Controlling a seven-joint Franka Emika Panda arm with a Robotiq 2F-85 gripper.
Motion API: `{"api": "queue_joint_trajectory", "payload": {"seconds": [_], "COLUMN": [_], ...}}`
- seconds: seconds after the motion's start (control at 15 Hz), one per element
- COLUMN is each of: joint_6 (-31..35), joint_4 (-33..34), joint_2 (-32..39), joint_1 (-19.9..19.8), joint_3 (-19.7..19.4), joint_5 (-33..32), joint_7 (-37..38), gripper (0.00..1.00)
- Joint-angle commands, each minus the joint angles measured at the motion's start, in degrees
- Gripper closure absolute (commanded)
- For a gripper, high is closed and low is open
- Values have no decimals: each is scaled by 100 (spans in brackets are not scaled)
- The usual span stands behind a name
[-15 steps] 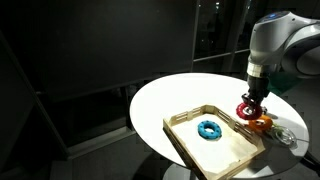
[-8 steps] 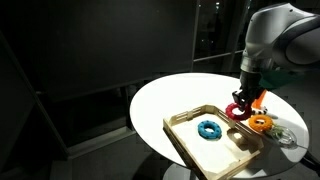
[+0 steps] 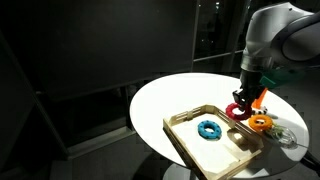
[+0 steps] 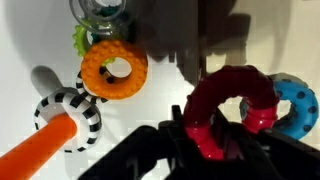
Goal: Put the red ring on the table
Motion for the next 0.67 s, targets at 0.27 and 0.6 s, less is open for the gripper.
{"api": "queue_joint_trajectory", "payload": {"seconds": [0.27,0.6], "joint_6": [335,793], "joint_4": [105,268], "joint_2": [155,451], "joint_1": [58,202], "joint_3": [69,196], "joint_5": [125,309], "joint_7": [28,-38], "gripper": [92,92]}}
